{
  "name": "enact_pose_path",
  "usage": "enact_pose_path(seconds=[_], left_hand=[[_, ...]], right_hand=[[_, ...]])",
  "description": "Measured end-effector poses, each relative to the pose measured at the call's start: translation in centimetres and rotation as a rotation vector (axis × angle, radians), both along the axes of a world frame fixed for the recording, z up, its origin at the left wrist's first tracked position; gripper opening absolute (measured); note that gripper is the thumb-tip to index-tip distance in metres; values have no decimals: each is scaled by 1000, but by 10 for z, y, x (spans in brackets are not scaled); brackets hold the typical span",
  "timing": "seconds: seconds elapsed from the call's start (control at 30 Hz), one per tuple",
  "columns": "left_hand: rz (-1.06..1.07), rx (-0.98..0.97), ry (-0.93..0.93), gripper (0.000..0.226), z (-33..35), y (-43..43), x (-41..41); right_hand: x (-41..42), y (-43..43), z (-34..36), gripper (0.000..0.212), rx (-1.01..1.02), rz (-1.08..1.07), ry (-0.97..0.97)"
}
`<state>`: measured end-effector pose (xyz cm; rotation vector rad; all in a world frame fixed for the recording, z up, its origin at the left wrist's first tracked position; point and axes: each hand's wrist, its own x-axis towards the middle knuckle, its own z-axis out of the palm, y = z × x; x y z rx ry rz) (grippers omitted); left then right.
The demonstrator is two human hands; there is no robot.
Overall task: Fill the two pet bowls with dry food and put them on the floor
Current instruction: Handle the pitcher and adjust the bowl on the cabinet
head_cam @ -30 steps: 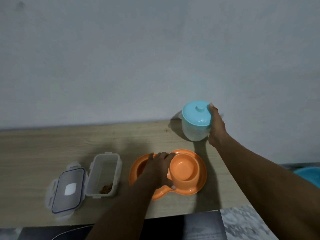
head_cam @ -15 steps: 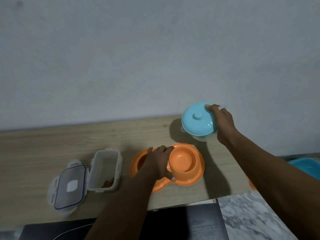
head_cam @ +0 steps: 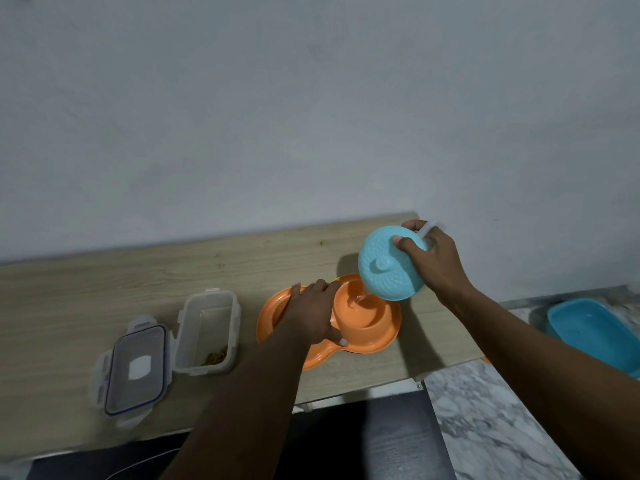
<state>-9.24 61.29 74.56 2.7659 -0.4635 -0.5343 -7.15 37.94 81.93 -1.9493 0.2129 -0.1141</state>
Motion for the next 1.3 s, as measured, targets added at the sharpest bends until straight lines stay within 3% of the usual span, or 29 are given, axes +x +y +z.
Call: enact_pose_path(seconds=[0.3, 0.67, 1.13, 1.3], left_hand=[[-20, -12, 8, 123, 1, -8, -4], [8, 15, 10, 122, 1, -3, -5], [4, 23, 12, 122, 1, -3, -6], [10, 20, 19, 121, 2, -4, -6]], right_hand=[[-17, -8, 16, 59, -104, -45, -44], [-9, -13, 48, 56, -136, -20, -133], [-5, -18, 45, 47, -99, -11, -144], [-7, -16, 29, 33, 38, -25, -82]])
